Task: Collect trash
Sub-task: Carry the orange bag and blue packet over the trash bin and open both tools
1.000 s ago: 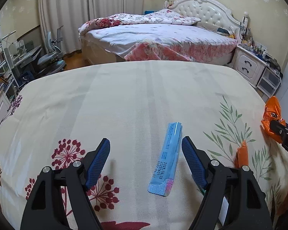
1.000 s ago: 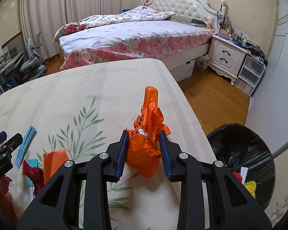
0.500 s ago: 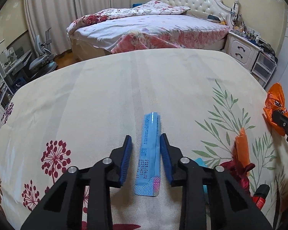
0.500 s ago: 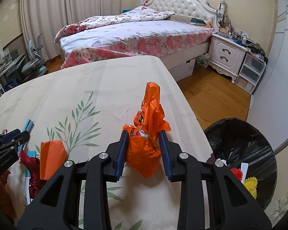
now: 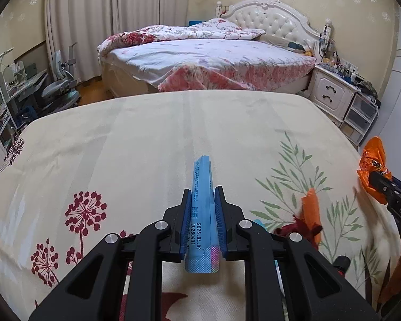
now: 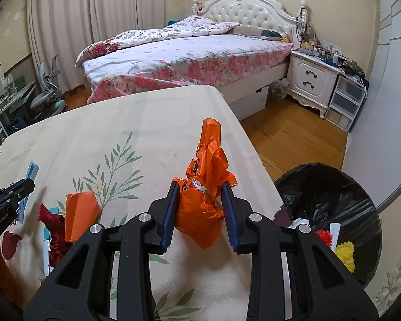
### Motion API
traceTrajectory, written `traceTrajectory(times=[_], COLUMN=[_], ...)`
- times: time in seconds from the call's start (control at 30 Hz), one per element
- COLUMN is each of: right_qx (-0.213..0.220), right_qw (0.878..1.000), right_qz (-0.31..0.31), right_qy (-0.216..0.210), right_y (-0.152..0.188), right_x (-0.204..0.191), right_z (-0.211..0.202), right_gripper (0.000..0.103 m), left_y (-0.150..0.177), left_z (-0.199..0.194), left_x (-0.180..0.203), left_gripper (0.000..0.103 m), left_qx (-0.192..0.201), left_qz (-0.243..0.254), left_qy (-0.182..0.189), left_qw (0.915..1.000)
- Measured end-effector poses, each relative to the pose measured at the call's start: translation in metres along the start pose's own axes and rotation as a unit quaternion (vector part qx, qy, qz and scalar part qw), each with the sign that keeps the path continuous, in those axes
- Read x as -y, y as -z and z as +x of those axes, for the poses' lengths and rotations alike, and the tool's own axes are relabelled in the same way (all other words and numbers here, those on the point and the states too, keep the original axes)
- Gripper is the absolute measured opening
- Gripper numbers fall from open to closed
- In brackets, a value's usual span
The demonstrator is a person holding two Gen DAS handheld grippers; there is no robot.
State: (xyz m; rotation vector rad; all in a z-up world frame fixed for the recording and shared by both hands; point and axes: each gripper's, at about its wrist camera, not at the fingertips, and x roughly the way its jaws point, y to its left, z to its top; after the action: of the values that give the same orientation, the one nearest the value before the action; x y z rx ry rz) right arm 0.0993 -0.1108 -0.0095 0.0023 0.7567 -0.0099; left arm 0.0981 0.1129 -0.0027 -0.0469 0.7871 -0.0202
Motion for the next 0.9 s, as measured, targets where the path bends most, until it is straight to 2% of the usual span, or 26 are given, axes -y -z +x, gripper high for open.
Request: traceTrajectory(times=[0.2,0.4,0.7,0.9], right_qx=[0.011,0.021,0.024,0.027], right_qw=[1.0,0.999,0.995,0.991], right_qz=[0.007,0.024,0.06,0.08], right_qy=[0.011,0.036,0.082,0.107], right_y=[0.007,0.014,0.027,0.034], right_x=[0.011,0.037,0.089,0.12], right_z=[-0.02,-0.039,-0.053,-0.056], right_gripper=[0.031,0.031,0.031,0.031], left_y=[-0.005,-0.008,-0.012,-0.008], left_z=[-0.033,-0.051,-0.05,-0.04], left_x=[0.023,0.061,0.139,0.186], left_gripper=[0.019,0.019,0.019,0.019], left_qx=[0.042,0.068,0.074,0.072], left_qz=[0.011,0.037,0.09,0.125], left_qy=[0.032,0.076,0.142,0.167], left_qw=[0.9985,0.9942,0.983,0.9752])
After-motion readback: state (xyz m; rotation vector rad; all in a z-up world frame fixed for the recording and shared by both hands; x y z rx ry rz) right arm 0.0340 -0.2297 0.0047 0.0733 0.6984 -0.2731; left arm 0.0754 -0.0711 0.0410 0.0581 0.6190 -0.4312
